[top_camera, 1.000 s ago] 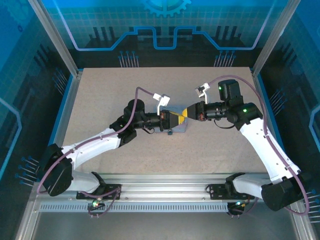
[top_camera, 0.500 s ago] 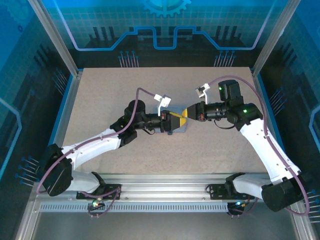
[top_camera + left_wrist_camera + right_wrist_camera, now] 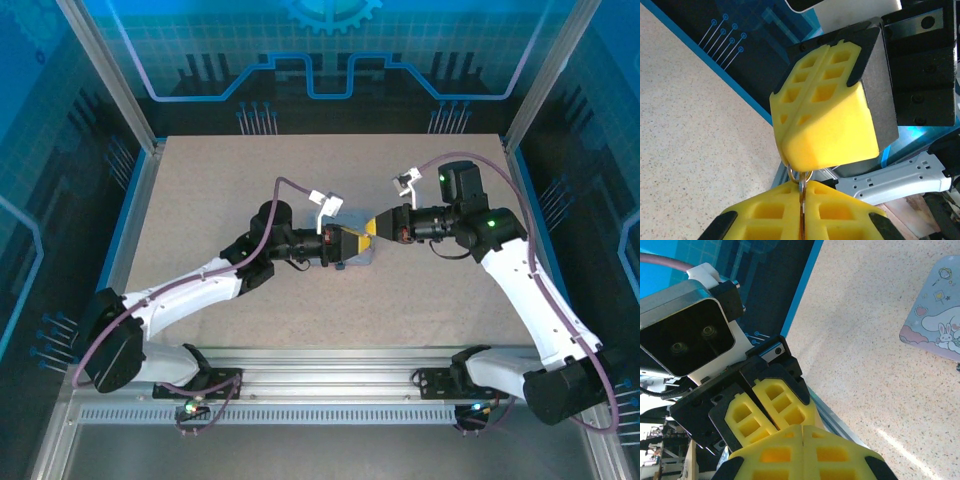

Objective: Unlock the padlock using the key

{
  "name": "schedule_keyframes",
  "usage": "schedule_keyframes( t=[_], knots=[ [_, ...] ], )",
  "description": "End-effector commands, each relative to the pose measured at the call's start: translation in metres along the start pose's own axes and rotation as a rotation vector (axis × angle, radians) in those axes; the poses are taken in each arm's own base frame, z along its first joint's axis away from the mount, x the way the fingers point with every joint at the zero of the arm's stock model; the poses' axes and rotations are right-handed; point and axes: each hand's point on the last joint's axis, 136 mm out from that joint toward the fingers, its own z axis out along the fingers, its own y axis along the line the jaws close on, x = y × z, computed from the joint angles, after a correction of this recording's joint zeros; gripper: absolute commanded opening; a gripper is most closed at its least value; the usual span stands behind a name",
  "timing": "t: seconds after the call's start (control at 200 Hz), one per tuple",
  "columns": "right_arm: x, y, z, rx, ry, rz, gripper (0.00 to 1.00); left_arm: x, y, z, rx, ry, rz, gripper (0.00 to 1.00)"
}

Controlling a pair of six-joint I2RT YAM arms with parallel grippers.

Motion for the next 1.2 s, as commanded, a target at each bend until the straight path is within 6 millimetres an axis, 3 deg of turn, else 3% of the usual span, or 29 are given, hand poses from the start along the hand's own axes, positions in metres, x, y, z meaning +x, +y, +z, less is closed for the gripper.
schedule_keyframes(
  t=[0.0, 0.54, 0.775, 1.041, 1.191],
  knots=[
    [0.0019, 0.0063, -0.0068, -0.026, -0.008, -0.011, 0.00, -0.0047, -0.0104, -0.0066, 0.001, -0.014, 0.045, 0.07],
    [0.0068, 0.0046, -0.0088, -0.035, 0.002, -0.012, 0.00, -0.0013, -0.0095, -0.0142, -0.036, 0.000, 0.054, 0.08],
    [0.0086, 0.0059, -0.0089, -0.043, 0.012, -0.017, 0.00, 0.0008, -0.0091, -0.0157, -0.044, 0.010, 0.056, 0.18],
    [0.0095, 0.0062, -0.0078, -0.053, 0.018, -0.012, 0.00, -0.0009, -0.0111, -0.0161, -0.042, 0.009, 0.064, 0.00],
    [0.0100, 0.0057, -0.0073, -0.051, 0.018, -0.016, 0.00, -0.0026, -0.0122, -0.0142, -0.036, 0.011, 0.064, 0.00]
  ],
)
